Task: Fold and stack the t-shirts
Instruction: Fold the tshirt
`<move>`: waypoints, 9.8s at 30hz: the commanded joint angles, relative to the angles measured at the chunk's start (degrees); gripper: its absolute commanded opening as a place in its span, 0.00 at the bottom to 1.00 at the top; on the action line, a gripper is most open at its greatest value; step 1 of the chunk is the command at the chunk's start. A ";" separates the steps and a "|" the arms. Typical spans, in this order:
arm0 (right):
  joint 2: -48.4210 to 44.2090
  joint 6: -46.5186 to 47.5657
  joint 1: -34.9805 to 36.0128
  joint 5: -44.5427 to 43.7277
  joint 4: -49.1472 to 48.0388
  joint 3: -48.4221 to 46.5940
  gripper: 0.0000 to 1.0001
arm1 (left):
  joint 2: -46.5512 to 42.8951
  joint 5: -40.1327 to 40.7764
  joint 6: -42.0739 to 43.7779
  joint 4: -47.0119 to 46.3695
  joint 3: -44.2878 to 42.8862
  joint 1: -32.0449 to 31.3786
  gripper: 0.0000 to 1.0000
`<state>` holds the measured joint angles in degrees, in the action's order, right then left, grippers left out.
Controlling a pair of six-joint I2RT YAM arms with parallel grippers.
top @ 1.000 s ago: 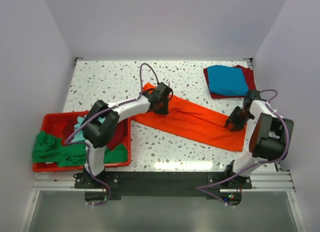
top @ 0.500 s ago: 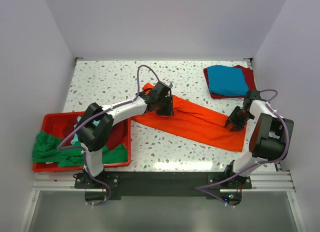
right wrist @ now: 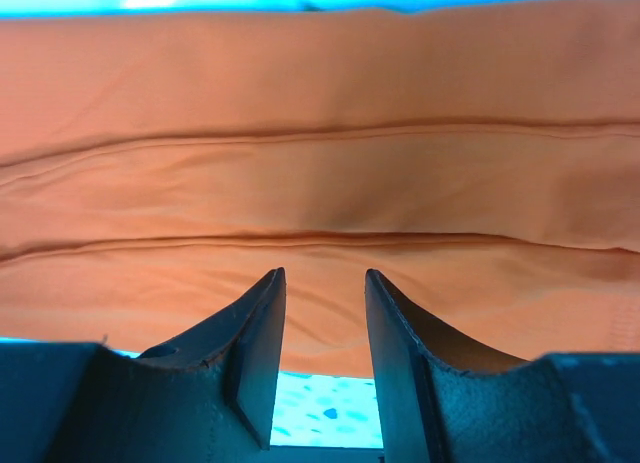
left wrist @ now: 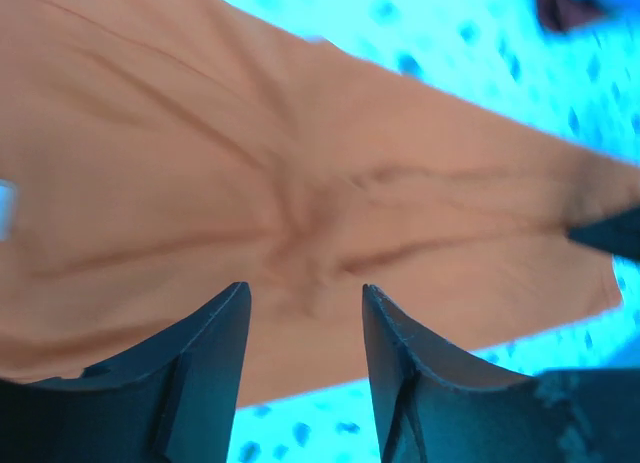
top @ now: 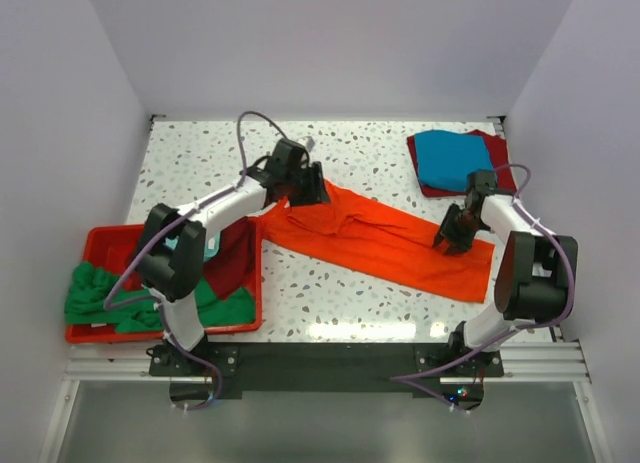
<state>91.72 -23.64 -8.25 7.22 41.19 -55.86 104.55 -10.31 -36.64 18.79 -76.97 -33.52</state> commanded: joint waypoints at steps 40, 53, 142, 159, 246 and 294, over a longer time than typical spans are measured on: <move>15.59 -3.26 0.34 -3.00 1.08 -20.68 0.42 | 29.48 -10.00 0.52 -14.83 -23.92 15.76 0.56; 9.10 -0.80 -5.97 -2.05 4.16 -15.17 0.42 | 24.39 -4.90 5.44 -14.66 -27.27 15.59 0.57; -9.90 1.31 -13.99 -10.31 11.11 -4.87 0.43 | 26.14 -21.43 7.72 -15.46 -23.58 3.81 0.58; 0.30 -0.09 -13.99 -5.02 2.49 -4.79 0.43 | 24.12 -9.30 10.98 -6.92 -20.51 4.51 0.59; 2.32 3.60 -13.28 4.82 9.87 0.04 0.43 | 26.93 -8.77 9.84 -9.29 -18.48 10.84 0.59; 6.28 4.56 -0.36 -6.61 8.11 -2.86 0.13 | 26.05 -10.09 10.19 -9.29 -17.16 11.02 0.59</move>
<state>98.04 -19.94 -8.99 1.98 48.80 -58.81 130.41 -21.21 -26.96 9.45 -95.70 -23.11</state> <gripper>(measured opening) 0.163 0.592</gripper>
